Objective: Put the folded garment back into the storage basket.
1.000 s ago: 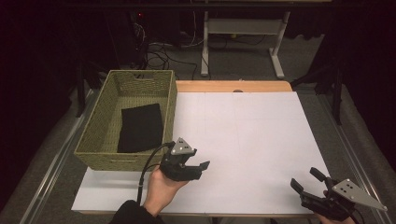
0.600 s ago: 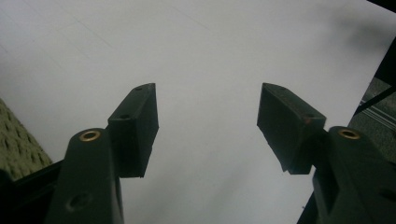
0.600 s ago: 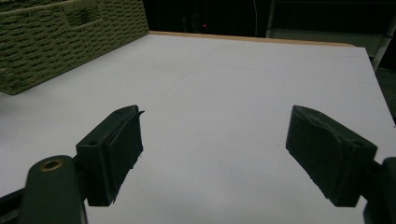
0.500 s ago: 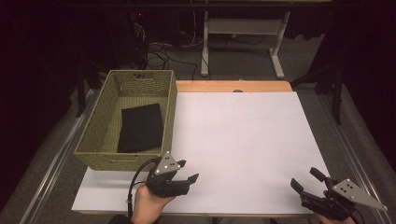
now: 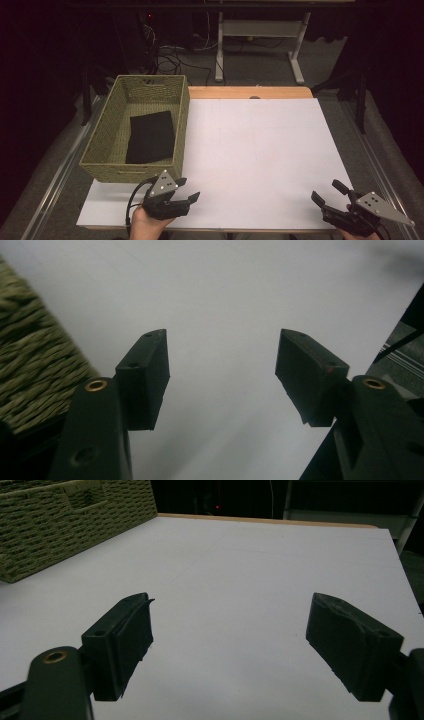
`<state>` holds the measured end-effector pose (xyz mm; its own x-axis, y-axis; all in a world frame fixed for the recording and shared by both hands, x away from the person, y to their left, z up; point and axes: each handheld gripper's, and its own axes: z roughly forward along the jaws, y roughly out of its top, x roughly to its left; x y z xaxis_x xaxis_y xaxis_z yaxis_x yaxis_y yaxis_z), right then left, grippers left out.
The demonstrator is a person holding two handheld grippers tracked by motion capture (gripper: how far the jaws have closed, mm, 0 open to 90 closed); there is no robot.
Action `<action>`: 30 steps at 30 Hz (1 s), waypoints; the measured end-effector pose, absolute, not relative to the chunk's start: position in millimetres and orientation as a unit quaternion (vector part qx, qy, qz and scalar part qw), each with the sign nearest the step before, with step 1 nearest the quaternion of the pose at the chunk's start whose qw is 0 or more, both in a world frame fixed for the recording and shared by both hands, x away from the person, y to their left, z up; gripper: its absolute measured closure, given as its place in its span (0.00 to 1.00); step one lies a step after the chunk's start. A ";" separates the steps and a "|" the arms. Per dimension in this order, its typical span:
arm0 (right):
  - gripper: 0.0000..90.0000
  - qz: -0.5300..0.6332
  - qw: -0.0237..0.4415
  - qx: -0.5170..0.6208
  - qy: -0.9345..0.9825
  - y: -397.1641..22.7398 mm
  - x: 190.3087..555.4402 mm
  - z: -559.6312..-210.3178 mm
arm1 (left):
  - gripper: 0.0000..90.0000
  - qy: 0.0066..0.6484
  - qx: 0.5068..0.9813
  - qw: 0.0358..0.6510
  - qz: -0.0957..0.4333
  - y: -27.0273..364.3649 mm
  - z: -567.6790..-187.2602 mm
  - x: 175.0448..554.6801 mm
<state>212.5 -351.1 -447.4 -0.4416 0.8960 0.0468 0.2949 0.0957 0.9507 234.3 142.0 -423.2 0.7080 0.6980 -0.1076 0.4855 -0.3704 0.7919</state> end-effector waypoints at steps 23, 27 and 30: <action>0.21 0.509 0.293 0.441 0.678 -351.4 213.0 -448.0 | 0.40 0.369 0.801 0.446 0.155 177.9 -430.5 218.4; 0.21 0.509 0.294 0.440 0.679 -351.6 212.9 -447.7 | 0.40 0.374 0.794 0.450 0.162 187.1 -430.9 215.7; 0.21 0.509 0.297 0.439 0.678 -351.6 211.6 -447.3 | 0.40 0.382 0.789 0.452 0.163 196.1 -430.9 215.5</action>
<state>211.6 -351.6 -447.3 -0.4377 0.8981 0.0435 0.2935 0.0969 0.9510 215.5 196.1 -430.9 0.6550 0.7503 -0.0891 0.4562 -0.2987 0.8383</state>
